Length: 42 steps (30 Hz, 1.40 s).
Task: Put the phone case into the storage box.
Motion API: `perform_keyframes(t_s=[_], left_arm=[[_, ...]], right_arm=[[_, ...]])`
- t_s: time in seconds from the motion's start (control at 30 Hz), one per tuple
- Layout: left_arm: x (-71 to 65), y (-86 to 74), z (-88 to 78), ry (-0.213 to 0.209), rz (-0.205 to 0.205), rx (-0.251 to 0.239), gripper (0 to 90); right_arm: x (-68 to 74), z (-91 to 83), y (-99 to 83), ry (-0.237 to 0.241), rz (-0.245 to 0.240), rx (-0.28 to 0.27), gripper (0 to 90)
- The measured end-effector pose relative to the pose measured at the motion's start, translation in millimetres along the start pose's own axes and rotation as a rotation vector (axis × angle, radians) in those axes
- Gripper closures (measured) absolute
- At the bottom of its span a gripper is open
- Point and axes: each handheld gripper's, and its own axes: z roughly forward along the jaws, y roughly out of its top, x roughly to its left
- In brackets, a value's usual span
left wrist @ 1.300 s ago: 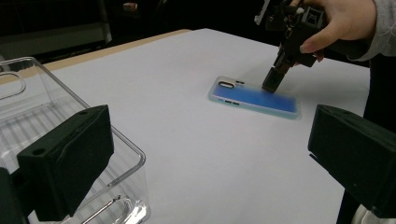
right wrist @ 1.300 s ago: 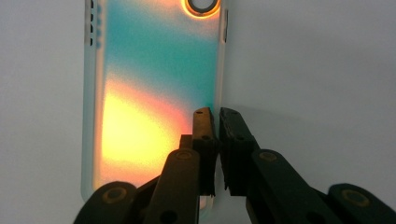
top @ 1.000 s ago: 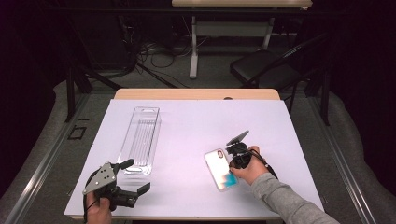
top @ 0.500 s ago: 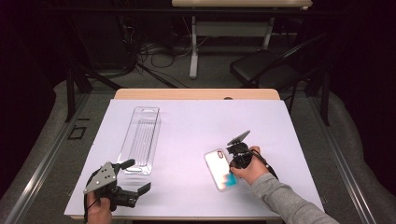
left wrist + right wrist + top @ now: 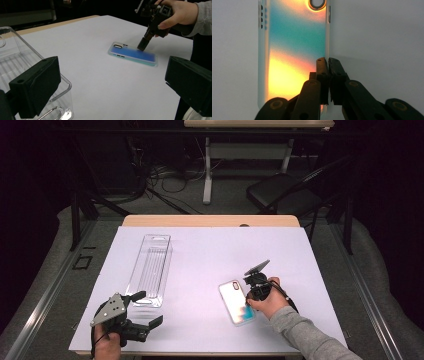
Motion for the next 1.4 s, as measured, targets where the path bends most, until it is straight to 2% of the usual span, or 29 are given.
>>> perform_keyframes(t_s=[0.1,0.23,0.37,0.5,0.53,0.67,0.73,0.97,1.17,1.4], left_arm=[[1.3,-0.6,1.6,0.002,-0.021,0.006,0.4],[1.2,-0.5,1.7,0.003,-0.028,0.004,0.4],[0.5,-0.4,2.8,0.0,-0.034,0.009,0.5],[0.5,-0.2,4.1,-0.003,-0.054,0.007,0.4],[1.0,-0.2,4.4,-0.008,-0.058,0.007,0.4],[2.1,-0.4,6.5,0.001,-0.084,0.012,0.5],[2.0,-0.5,7.2,0.002,-0.097,0.012,0.5],[0.3,-0.2,8.9,0.01,-0.086,0.023,0.5],[0.4,-0.7,10.5,0.026,-0.1,0.027,2.2],[0.1,-0.9,11.2,0.032,-0.09,0.035,3.4]], right_arm=[[-0.1,0.1,-0.4,0.006,0.003,-0.012,87.5],[0.2,-2.4,-1.1,0.009,0.012,-0.017,87.5],[-0.8,-3.2,-2.0,0.023,0.019,-0.054,87.5],[-1.6,-7.8,-1.8,0.011,0.014,-0.041,87.5],[-1.8,-7.5,-2.3,0.019,0.017,-0.064,87.5],[-1.1,-12.1,-2.9,0.014,0.017,-0.091,87.5],[-0.5,-13.0,-3.8,0.019,0.019,-0.123,87.4],[2.7,-19.4,-6.8,0.031,0.004,-0.181,87.4],[3.7,-25.3,-7.4,0.05,0.008,-0.23,87.4],[2.5,-30.9,-8.1,0.063,0.019,-0.288,87.4]])
